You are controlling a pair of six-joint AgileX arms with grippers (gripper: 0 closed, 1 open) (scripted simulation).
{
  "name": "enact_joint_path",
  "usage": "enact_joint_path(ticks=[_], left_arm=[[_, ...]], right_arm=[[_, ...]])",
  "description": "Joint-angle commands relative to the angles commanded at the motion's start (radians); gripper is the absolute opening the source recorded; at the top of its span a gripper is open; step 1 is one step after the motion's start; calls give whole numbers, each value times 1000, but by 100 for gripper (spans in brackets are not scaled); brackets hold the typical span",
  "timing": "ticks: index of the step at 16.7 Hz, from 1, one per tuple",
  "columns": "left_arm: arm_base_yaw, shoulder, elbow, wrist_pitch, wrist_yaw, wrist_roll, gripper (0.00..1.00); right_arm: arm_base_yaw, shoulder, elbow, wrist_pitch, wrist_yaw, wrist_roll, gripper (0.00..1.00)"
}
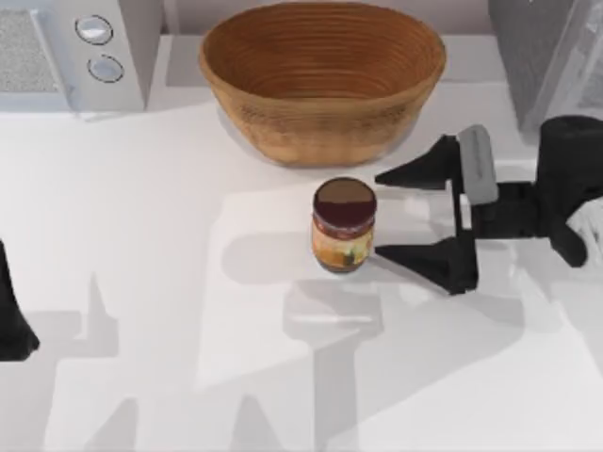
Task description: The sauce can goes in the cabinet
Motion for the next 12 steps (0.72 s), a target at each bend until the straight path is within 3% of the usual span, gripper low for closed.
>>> enact_joint_path(ticks=[4,12], left_arm=[[0,0,0,0,0,0,100],[0,0,0,0,0,0,100]], right_arm=[[7,80,39,36,-51,-13,100],[54,104,68,83,-7,42,100]])
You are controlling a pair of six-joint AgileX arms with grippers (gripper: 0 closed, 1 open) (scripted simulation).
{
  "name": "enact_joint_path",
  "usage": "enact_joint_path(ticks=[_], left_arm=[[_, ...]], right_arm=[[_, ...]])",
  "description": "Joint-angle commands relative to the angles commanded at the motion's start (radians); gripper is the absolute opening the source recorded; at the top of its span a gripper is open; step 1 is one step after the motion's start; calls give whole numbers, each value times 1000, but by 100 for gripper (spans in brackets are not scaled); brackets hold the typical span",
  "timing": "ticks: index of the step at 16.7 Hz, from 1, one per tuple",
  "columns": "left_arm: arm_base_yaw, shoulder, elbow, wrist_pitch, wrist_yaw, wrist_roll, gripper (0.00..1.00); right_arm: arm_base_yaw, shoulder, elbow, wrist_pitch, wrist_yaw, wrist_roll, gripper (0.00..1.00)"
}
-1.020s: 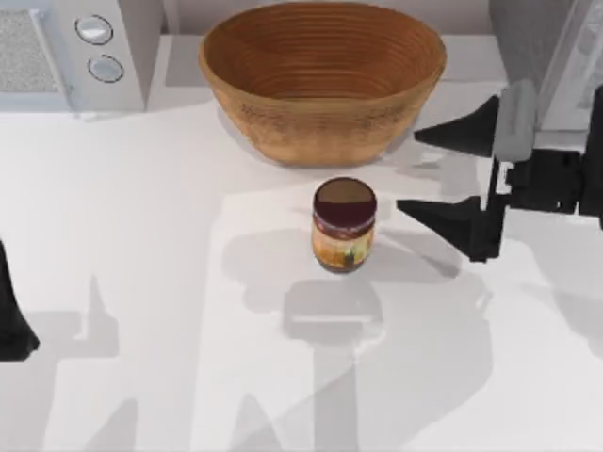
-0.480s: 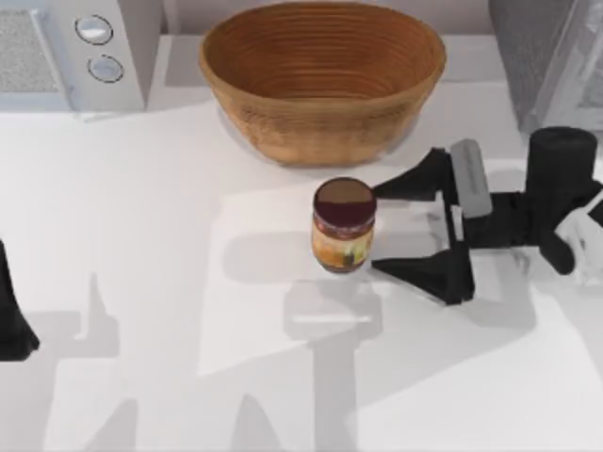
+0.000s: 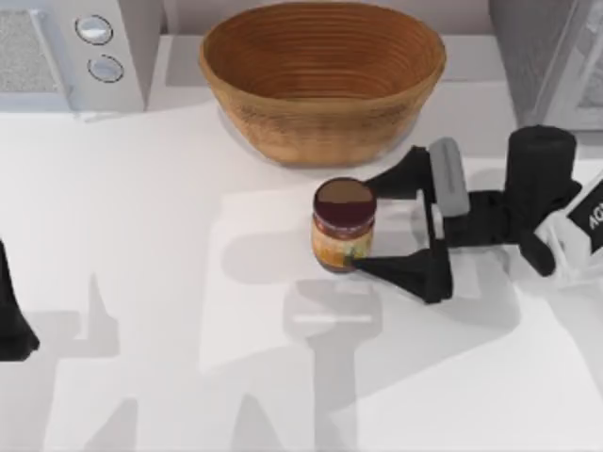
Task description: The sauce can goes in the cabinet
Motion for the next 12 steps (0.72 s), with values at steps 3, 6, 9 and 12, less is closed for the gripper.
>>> enact_joint_path(ticks=[3,6,9,12], left_arm=[[0,0,0,0,0,0,100],[0,0,0,0,0,0,100],[0,0,0,0,0,0,100],[0,0,0,0,0,0,100]], right_arm=[[66,37,38,60,64,65,100],[94,52,52,84,91,90,100],[94,52,52,84,91,90,100],[94,52,52,84,91,90,77]])
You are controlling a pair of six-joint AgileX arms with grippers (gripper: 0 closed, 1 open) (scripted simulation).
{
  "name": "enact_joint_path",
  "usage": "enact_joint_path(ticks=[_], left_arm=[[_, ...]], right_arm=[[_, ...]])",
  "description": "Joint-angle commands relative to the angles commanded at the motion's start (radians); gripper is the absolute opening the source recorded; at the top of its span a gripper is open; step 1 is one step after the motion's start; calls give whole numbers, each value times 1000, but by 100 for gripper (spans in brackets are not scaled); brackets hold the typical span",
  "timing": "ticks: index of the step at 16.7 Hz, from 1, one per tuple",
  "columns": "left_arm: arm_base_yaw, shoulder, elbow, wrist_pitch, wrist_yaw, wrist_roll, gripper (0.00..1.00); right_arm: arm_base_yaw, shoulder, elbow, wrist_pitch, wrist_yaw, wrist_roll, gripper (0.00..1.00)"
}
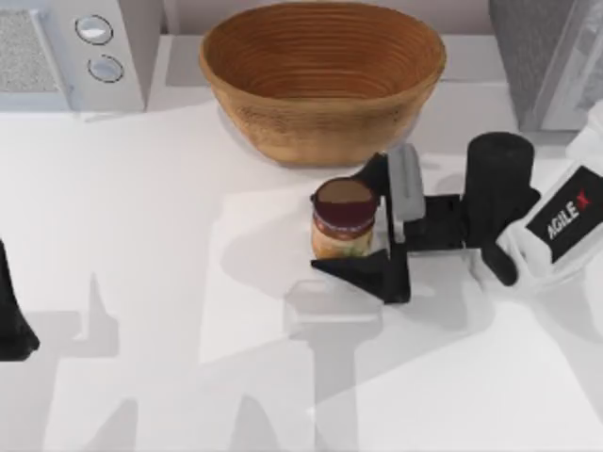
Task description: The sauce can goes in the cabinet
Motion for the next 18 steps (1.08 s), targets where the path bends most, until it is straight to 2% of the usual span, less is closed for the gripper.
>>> enact_joint_path(ticks=[10,18], left_arm=[[0,0,0,0,0,0,100],[0,0,0,0,0,0,100]], right_arm=[[0,0,0,0,0,0,2],[0,0,0,0,0,0,0]])
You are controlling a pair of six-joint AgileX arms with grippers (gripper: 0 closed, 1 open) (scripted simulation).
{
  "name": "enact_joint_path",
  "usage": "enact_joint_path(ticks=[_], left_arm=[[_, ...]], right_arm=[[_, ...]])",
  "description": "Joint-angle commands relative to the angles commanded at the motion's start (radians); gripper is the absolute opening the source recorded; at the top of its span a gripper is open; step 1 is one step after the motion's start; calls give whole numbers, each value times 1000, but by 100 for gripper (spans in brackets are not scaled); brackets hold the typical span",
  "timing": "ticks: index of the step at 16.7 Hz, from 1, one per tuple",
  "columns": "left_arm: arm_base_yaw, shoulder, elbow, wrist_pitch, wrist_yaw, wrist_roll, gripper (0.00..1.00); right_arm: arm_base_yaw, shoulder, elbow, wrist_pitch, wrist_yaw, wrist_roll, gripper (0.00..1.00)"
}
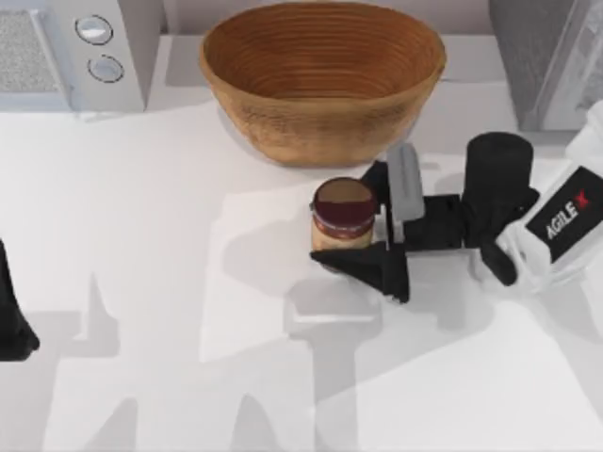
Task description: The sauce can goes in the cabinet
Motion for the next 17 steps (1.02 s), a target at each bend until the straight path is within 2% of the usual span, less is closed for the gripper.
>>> enact_joint_path(ticks=[4,13,17], left_arm=[[0,0,0,0,0,0,100],[0,0,0,0,0,0,100],[0,0,0,0,0,0,100]], right_arm=[[-2,-39,6,-35,-1,-2,0],[-4,-400,30,-422,-5,9,0],[-2,-442,31,-464,-6,10,0]])
